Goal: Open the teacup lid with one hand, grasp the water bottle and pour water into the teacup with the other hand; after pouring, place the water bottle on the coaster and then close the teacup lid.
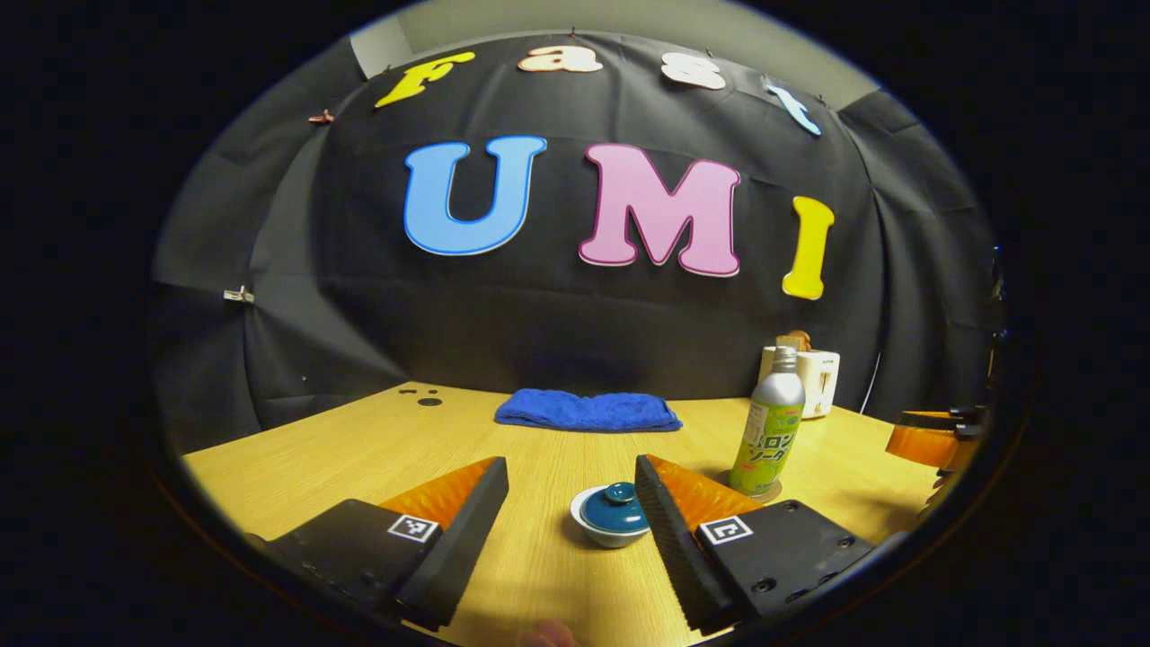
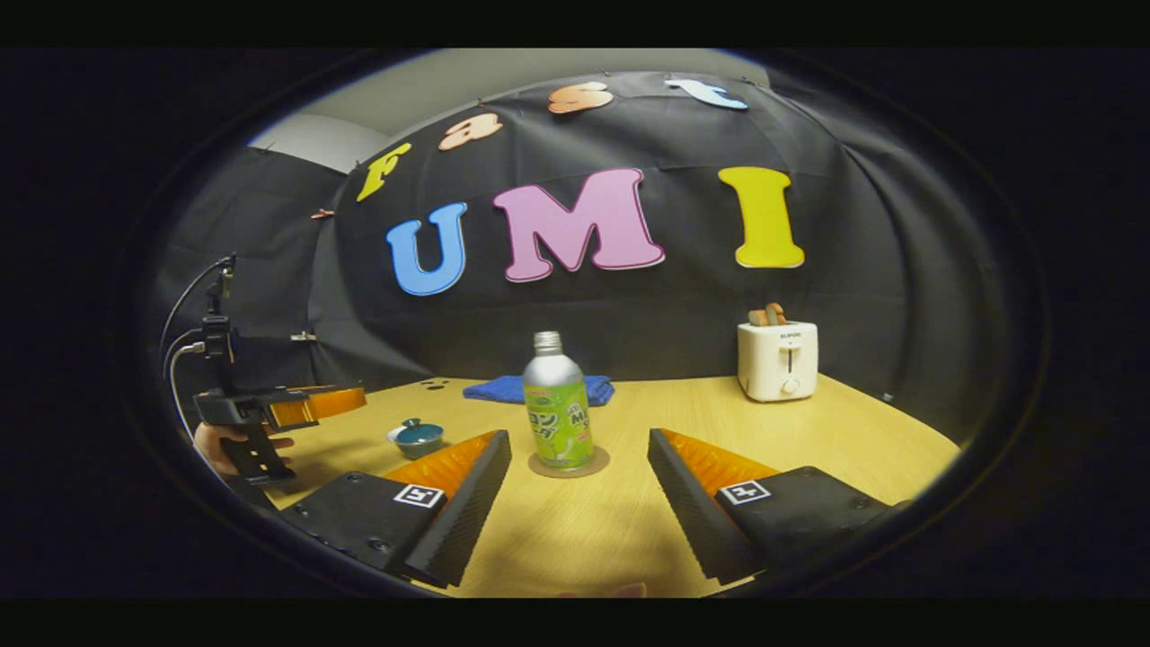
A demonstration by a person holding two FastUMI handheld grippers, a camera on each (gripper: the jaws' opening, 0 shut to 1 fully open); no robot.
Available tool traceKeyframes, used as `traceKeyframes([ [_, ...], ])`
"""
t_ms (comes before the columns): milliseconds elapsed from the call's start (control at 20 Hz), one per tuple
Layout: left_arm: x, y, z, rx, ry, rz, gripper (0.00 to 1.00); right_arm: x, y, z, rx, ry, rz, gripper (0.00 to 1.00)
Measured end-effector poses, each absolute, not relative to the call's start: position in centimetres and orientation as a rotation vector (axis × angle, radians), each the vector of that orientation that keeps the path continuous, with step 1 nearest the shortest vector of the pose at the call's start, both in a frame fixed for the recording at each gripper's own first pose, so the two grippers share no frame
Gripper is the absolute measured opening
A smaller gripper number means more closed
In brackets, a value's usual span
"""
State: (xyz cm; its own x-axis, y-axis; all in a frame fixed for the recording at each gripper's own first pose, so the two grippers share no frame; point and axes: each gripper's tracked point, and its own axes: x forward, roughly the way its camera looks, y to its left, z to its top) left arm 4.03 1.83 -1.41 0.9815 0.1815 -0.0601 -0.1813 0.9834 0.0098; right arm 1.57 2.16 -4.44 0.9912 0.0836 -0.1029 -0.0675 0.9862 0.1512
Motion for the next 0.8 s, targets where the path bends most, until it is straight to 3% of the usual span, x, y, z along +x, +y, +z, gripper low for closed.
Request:
traceKeyframes([
  [400, -0.2, 1.4, -1.3, -0.029, 0.054, 0.163, 0.92, -0.4, 5.3, -0.6, 0.084, 0.034, 0.106, 0.95],
  [800, -0.5, 0.7, -1.4, -0.032, 0.057, 0.138, 0.92, -0.2, 5.2, -1.6, 0.081, 0.058, 0.097, 0.95],
])
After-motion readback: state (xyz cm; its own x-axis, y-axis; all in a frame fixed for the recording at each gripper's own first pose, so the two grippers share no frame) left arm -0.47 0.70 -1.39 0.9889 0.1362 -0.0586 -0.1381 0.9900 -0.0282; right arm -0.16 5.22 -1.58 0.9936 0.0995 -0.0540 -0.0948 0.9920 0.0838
